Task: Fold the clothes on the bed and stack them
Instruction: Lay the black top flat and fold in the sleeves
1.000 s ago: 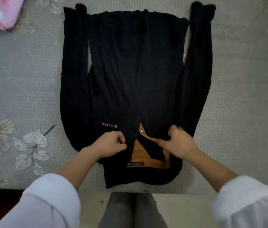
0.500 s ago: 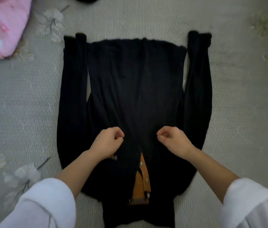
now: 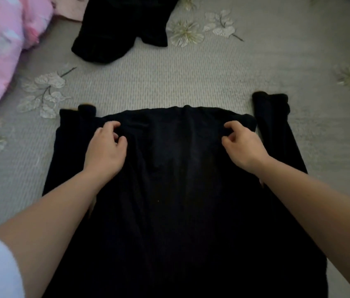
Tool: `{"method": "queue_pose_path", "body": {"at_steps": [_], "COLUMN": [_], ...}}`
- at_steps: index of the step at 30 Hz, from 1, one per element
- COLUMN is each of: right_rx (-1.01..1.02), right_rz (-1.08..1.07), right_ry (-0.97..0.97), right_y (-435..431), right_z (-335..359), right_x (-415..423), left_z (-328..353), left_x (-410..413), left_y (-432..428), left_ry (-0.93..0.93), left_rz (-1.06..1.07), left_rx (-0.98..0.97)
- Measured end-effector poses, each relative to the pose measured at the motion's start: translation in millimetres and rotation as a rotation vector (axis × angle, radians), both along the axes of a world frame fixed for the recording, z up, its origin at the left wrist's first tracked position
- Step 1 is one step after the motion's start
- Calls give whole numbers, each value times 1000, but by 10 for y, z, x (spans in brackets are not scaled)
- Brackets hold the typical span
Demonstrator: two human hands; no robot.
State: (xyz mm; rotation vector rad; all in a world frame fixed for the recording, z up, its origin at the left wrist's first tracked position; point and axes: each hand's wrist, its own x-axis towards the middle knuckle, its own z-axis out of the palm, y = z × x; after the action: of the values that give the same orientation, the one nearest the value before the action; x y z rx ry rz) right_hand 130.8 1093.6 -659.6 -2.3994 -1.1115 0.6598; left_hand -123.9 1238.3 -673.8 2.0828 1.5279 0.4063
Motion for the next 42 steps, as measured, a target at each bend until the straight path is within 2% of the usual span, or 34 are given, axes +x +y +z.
{"method": "queue_pose_path", "body": {"at_steps": [5,8,10,12,14,17,20,23,25,28,30,32,34,36,37,39,42], "right_rx": [-109,-124,-99,-71,-9,155,276,374,294,139,88,94,171,113,12,-216,-284], "right_rz": [26,-23,-50,-86,-125,-250,-392,-545,-531,-315,-175,-75,44,202,251,252,226], "right_ry": [-15,-47,-200,-339,-360,-228,-83,109,90,101,101,12,-212,-394,-422,-390,-344], "right_y": [336,391,344,289,250,243,399,612,659,546,457,367,260,100,18,-104,-91], "right_z": [-123,-149,-168,-158,-123,-17,24,-49,-153,-289,-333,-325,-295,-336,-372,-467,-505], "right_x": [277,326,318,339,427,597,703,728,705,559,486,428,352,303,303,358,427], "left_z": [-178,-233,-226,-189,-135,4,90,56,-35,-222,-319,-333,-318,-355,-389,-469,-511], "left_x": [41,66,51,-2,-84,-187,-154,50,162,205,191,183,146,48,-24,-183,-248], "left_y": [389,430,450,513,604,727,895,1001,970,784,674,591,476,329,262,184,231], "left_ry": [239,304,233,80,-78,-241,-294,-393,-313,29,249,282,199,202,253,407,534], "left_rz": [-83,-63,-20,25,68,113,201,284,253,11,-134,-152,-162,-257,-303,-288,-224], "left_rx": [-46,8,-11,-48,-47,-67,-12,-78,-129,-186,-150,-63,153,328,324,168,59]}}
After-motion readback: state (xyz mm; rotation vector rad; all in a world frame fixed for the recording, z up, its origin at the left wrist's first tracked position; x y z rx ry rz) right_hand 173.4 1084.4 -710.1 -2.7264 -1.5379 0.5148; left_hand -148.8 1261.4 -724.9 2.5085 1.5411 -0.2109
